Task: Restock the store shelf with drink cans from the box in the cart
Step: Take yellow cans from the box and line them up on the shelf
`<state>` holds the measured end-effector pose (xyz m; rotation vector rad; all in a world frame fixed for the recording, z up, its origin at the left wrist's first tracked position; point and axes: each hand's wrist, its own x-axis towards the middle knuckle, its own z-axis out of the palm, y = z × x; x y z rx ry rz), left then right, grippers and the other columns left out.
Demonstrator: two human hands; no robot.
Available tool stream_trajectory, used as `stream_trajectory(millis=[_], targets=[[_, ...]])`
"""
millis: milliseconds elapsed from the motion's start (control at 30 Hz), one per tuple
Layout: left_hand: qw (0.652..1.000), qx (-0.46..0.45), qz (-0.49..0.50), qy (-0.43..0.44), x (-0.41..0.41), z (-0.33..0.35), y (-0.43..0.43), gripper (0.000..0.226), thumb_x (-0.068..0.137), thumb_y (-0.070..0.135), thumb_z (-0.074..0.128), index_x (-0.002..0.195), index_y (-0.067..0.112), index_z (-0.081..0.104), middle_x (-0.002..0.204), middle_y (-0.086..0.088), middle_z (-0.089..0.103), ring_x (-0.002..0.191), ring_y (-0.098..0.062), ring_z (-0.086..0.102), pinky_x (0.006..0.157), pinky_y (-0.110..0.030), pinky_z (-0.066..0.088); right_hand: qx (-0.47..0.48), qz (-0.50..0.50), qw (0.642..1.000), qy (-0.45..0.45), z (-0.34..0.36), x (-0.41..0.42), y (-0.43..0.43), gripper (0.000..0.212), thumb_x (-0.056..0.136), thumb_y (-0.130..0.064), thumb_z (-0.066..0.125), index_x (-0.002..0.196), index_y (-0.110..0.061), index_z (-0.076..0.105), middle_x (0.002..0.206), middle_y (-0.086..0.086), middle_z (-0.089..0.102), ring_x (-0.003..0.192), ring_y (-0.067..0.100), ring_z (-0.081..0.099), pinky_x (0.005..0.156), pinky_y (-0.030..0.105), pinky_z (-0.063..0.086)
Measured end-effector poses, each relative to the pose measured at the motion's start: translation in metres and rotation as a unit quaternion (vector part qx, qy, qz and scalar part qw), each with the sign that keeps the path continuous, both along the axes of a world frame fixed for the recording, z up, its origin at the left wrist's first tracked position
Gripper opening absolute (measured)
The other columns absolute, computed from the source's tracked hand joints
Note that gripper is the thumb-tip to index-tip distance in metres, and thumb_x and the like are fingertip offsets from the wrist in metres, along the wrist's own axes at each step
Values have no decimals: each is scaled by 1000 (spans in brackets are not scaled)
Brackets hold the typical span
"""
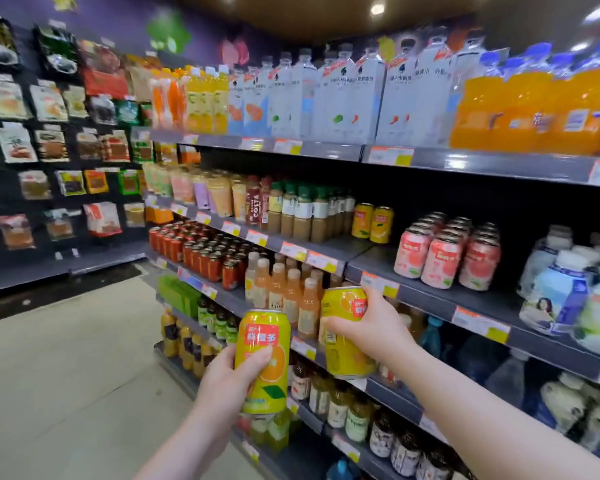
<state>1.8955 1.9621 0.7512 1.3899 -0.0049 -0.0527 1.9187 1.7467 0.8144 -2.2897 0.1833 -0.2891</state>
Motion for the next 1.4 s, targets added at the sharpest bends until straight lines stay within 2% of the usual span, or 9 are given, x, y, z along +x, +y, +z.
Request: stream_trajectory(millis=[100, 233, 400, 467, 633, 933, 1067, 1267, 1400], targets=[[998, 3, -62, -13, 58, 9, 12, 55, 53, 42, 74, 100, 14, 64, 83, -9, 76, 72, -27, 73, 54, -33, 56, 14, -47, 999, -16, 4, 49, 11, 87, 60, -61, 74, 130, -31, 31, 86, -22, 42, 74, -1, 47, 54, 20, 41], [993, 1, -119, -13, 127, 21, 26, 48, 59, 38, 73, 100, 15, 63, 84, -8, 76, 73, -25, 73, 53, -32, 55, 22, -102, 994, -20, 8, 105, 24, 89, 59, -59, 75, 129, -30, 30, 108, -6, 55, 93, 16, 58, 73, 33, 53], [988, -22, -154, 12, 195, 18, 22, 36, 69, 32, 72, 99, 16, 62, 78, -6, 76, 69, -26, 72, 54, -35, 56, 46, -174, 983, -41, 13, 152, 10, 78, 59, -50, 81, 120, -25, 39, 97, -9, 56, 85, 10, 56, 63, 26, 46], [984, -28, -174, 17, 213, 15, 15, 46, 62, 36, 73, 101, 15, 62, 81, -8, 76, 71, -27, 72, 56, -36, 56, 24, -204, 978, -40, 19, 168, -4, 78, 58, -48, 82, 118, -22, 40, 89, -13, 52, 85, 13, 55, 68, 28, 45], [975, -45, -218, 13, 254, 15, 0, 56, 51, 43, 73, 101, 17, 63, 86, -7, 76, 75, -24, 73, 54, -31, 56, 2, -253, 967, -30, 46, 223, -47, 85, 57, -42, 85, 123, -14, 37, 108, 4, 54, 100, 25, 57, 84, 41, 51], [977, -75, -195, -40, 338, 48, -62, 52, 52, 36, 71, 97, 12, 64, 75, -6, 74, 63, -18, 70, 49, -30, 55, -75, -256, 963, 27, 79, 327, -132, 106, 53, -32, 90, 137, -7, 28, 133, 15, 50, 118, 32, 52, 88, 34, 47], [975, -87, -196, -59, 365, 57, -107, 53, 51, 38, 71, 97, 12, 63, 74, -5, 74, 62, -17, 70, 49, -29, 54, -116, -244, 957, 105, 84, 355, -162, 119, 55, -34, 88, 144, 0, 17, 142, 15, 41, 123, 30, 49, 78, 30, 49], [972, -71, -215, -58, 387, 50, -155, 51, 54, 33, 86, 96, 16, 63, 74, -1, 75, 64, -13, 70, 49, -26, 53, -201, -196, 947, 157, 78, 378, -190, 96, 56, -36, 87, 131, 1, 40, 131, 15, 40, 108, 26, 54, 65, 33, 55], [970, -55, -230, -63, 406, 51, -172, 53, 56, 39, 84, 98, 17, 63, 79, -1, 75, 70, -16, 72, 54, -28, 54, -262, -188, 930, 177, 72, 394, -205, 99, 60, -42, 84, 136, -1, 38, 136, 18, 43, 119, 29, 50, 87, 25, 46]])
